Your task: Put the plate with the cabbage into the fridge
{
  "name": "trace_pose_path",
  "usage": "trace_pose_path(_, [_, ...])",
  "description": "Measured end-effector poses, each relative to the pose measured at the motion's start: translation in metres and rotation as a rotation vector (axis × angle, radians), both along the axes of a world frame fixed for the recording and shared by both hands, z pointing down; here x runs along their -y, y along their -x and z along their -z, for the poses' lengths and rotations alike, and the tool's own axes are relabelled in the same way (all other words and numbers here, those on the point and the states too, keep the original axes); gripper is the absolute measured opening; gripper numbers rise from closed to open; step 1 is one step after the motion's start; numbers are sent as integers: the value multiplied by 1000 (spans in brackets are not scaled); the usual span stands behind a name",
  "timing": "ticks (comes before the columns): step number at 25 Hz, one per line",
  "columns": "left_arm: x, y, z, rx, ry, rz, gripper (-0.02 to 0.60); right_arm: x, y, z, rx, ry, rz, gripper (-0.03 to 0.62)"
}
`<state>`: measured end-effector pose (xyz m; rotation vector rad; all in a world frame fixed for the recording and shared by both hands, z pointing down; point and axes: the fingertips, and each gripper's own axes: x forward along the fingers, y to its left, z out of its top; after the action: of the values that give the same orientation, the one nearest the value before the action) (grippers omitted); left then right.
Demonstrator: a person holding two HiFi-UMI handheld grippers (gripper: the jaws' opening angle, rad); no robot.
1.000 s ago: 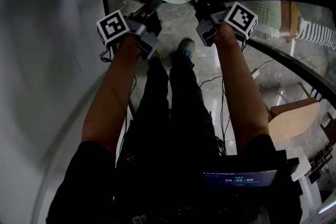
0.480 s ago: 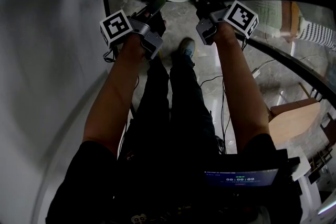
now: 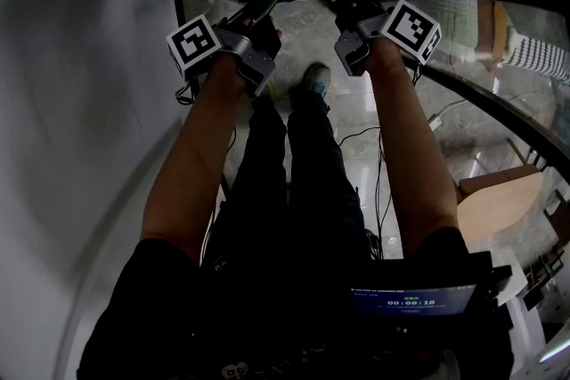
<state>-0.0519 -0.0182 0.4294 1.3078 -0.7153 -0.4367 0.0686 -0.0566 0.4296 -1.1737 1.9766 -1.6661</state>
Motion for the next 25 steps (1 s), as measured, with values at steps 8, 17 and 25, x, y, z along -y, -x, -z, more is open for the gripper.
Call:
trace_pose_path(8, [7, 2, -1, -1, -2, 6, 15, -13, -13, -4, 13, 13, -39, 58])
trace_pose_path(17, [30, 15, 4, -8, 0, 14, 15, -23, 20, 8, 24, -12, 23, 57])
trace_pose_path(25, [32, 11, 5, -21, -1, 21, 15, -33, 52, 7, 76, 16, 77, 55])
